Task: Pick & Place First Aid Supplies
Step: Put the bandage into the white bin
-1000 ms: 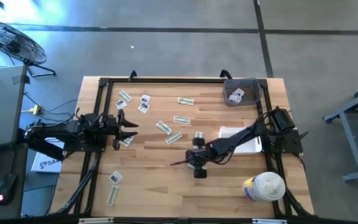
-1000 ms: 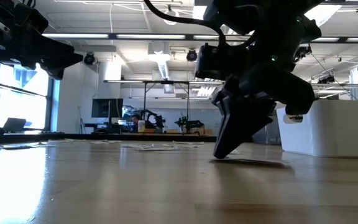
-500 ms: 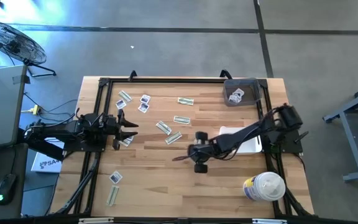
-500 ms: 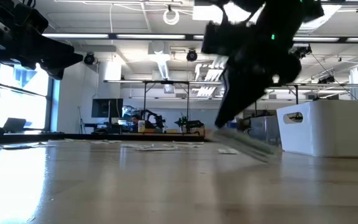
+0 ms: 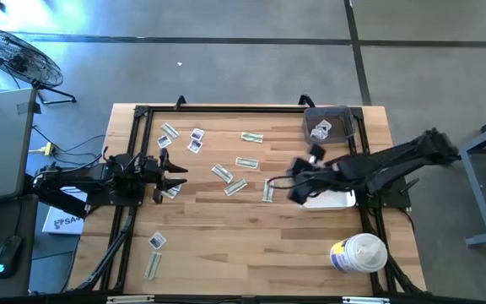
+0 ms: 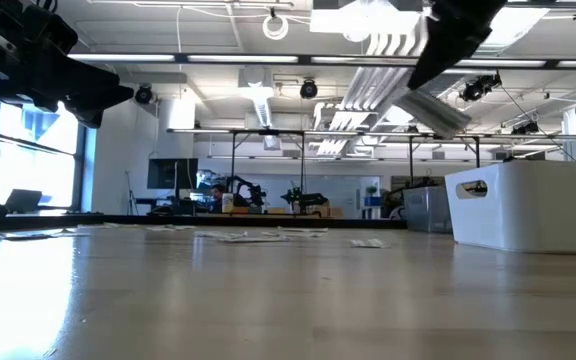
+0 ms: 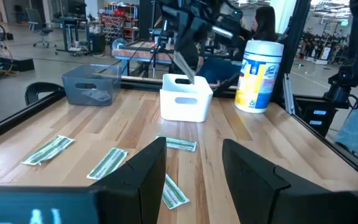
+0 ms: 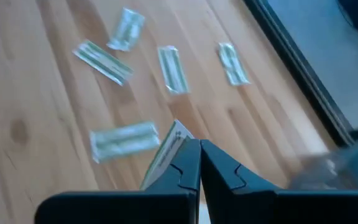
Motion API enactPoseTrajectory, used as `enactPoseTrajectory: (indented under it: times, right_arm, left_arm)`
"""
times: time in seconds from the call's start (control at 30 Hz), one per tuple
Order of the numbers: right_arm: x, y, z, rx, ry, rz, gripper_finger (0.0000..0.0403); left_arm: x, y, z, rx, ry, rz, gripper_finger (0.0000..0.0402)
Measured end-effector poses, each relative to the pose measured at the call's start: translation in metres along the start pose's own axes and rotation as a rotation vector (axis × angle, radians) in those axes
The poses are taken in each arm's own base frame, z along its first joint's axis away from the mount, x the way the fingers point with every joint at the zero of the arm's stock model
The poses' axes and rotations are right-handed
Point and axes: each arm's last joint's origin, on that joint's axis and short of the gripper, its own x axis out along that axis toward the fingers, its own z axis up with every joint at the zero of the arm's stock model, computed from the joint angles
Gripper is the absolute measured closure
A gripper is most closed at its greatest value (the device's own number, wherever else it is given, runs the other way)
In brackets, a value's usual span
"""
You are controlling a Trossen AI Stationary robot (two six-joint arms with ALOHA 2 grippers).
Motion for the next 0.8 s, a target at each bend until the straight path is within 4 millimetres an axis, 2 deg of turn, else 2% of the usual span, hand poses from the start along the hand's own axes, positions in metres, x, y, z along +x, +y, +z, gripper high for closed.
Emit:
enactPoseTrajectory:
  times: [0.13, 0.23, 0.5, 0.67, 0.8]
  right_arm:
    - [-0.016, -0.020, -0.013, -0.066, 0.084, 0.020, 0.0402]
    - [-0.015, -0.023, -0.028, -0.175, 0.164, 0.106, 0.0401]
    - [0.027, -0.012, -0.080, -0.226, 0.270, 0.240, 0.0402]
    - [0.047, -0.012, -0.106, -0.210, 0.265, 0.188, 0.0399]
    - [0.053, -0.014, -0.116, -0.131, 0.264, 0.121, 0.0395]
  left_arm:
    - [0.000, 0.000, 0.000, 0.000, 0.000, 0.000, 0.0246]
    - [0.000, 0.000, 0.000, 0.000, 0.000, 0.000, 0.0246]
    - [0.000, 0.000, 0.000, 0.000, 0.000, 0.000, 0.0246]
    - [0.000, 0.000, 0.000, 0.000, 0.000, 0.000, 0.0246]
    - [0.000, 0.000, 0.000, 0.000, 0.000, 0.000, 0.0246]
